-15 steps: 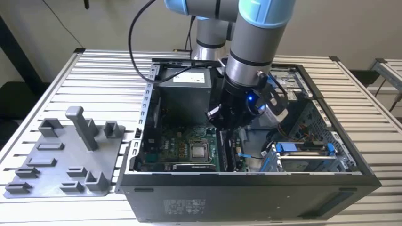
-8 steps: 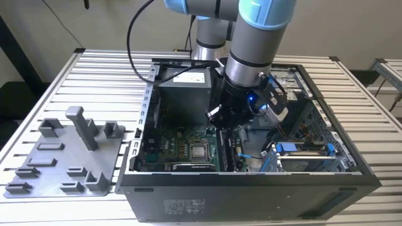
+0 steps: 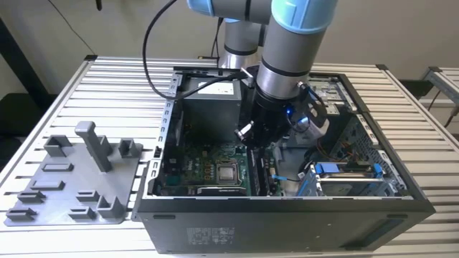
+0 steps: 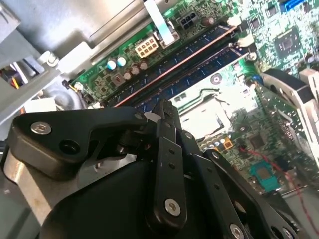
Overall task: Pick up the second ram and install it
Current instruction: 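Press down the second ram until it locks into place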
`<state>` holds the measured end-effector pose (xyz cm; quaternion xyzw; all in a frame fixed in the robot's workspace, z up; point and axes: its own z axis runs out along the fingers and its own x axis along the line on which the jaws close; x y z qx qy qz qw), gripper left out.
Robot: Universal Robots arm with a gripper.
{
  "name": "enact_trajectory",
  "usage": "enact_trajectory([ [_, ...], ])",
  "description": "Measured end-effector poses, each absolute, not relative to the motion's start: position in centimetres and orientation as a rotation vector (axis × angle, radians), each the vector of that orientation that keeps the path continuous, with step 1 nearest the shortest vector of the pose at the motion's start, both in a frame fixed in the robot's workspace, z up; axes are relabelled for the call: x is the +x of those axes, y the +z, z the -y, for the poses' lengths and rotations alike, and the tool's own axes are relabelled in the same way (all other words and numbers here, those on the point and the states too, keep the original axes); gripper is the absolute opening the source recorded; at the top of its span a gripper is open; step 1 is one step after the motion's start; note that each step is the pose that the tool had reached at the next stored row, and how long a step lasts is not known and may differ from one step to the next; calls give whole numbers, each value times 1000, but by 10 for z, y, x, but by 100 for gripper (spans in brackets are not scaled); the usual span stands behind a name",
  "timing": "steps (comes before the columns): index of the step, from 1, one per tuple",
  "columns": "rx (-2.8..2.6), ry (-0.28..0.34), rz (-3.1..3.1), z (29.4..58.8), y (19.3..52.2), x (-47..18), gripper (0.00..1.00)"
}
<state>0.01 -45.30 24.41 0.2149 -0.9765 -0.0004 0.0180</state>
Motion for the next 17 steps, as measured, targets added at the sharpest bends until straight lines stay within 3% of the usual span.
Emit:
enact_trajectory([
  [17,1003,6,2939,453,244,-5,11],
])
